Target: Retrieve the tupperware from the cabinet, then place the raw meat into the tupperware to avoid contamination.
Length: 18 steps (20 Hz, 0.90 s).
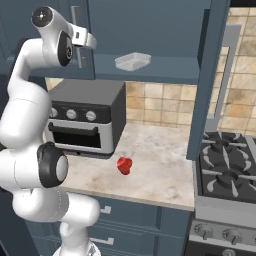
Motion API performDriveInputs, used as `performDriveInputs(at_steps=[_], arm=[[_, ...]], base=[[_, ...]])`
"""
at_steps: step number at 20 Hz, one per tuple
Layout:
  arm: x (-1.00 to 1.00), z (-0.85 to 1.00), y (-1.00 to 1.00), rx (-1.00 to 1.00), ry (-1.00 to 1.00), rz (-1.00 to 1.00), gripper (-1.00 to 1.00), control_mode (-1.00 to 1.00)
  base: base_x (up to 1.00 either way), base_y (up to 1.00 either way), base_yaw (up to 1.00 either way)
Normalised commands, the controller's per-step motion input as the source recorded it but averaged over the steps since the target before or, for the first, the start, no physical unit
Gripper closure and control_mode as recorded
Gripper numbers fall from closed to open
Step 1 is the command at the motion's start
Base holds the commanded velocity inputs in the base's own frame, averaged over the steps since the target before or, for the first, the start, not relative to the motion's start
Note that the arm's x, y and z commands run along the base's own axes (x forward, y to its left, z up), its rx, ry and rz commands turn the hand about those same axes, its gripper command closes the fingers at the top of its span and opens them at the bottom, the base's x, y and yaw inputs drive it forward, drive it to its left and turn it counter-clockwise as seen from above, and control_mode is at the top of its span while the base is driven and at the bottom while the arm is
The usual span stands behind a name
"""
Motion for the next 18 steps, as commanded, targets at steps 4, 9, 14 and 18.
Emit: performDriveInputs(at_steps=[4,9,14,18], arm=[[0.00,-0.01,0.17,0.00,0.04,-0.07,1.00,-1.00],[-0.15,0.01,0.32,-0.05,0.10,-0.07,1.00,-1.00],[-0.62,0.00,0.43,-0.09,0.13,-0.07,1.00,-1.00],[-0.83,0.00,0.51,-0.05,0.07,-0.05,1.00,-1.00]], base=[[0.00,0.00,0.00],[0.00,0.00,0.00],[0.00,0.00,0.00],[0.00,0.00,0.00]])
